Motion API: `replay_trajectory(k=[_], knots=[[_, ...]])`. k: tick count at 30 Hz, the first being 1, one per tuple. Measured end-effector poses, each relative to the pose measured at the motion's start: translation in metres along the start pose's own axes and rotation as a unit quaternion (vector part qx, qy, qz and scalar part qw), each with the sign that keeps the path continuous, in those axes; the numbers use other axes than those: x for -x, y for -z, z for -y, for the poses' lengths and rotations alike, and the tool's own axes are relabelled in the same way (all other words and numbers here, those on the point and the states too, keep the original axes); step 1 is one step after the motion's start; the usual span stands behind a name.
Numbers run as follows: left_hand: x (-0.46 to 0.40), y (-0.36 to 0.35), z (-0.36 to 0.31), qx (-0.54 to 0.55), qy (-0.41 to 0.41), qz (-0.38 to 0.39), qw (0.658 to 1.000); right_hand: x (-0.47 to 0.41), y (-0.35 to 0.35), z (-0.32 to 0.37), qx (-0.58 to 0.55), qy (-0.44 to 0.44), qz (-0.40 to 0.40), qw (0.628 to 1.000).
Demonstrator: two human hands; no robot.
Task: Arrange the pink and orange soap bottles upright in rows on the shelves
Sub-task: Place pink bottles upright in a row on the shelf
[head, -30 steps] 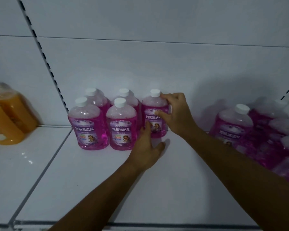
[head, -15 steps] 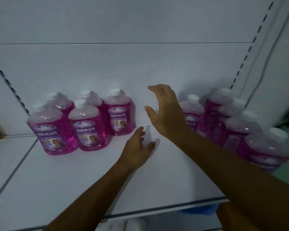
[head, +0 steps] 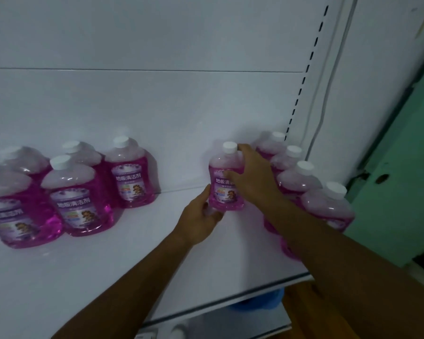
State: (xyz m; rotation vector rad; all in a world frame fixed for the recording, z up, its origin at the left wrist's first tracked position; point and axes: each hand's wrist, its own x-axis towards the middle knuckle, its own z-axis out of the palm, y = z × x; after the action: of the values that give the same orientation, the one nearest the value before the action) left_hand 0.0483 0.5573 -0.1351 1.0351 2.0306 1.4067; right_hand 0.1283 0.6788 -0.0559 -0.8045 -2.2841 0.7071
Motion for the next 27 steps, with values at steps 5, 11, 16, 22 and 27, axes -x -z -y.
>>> replay_trajectory(k=[5, 11, 16, 22, 27], knots=[[0.016, 0.018, -0.002, 0.024, -0.003, -0.022, 0.999, 0.002, -0.012, 0.014, -0.047, 0.026, 0.007, 0.999], [0.045, 0.057, 0.01, 0.015, -0.026, -0.094, 0.995, 0.003, -0.038, 0.055, -0.122, 0.068, 0.048, 0.989], [0.065, 0.087, 0.024, -0.011, -0.045, -0.215, 0.975, 0.008, -0.069, 0.091, -0.184, 0.112, 0.111, 0.97], [0.075, 0.109, 0.035, -0.056, -0.033, -0.275, 0.959, 0.013, -0.099, 0.113, -0.207, 0.134, 0.131, 0.96], [0.077, 0.112, 0.038, -0.061, -0.026, -0.28, 0.958, 0.013, -0.109, 0.113, -0.193, 0.138, 0.132, 0.962]])
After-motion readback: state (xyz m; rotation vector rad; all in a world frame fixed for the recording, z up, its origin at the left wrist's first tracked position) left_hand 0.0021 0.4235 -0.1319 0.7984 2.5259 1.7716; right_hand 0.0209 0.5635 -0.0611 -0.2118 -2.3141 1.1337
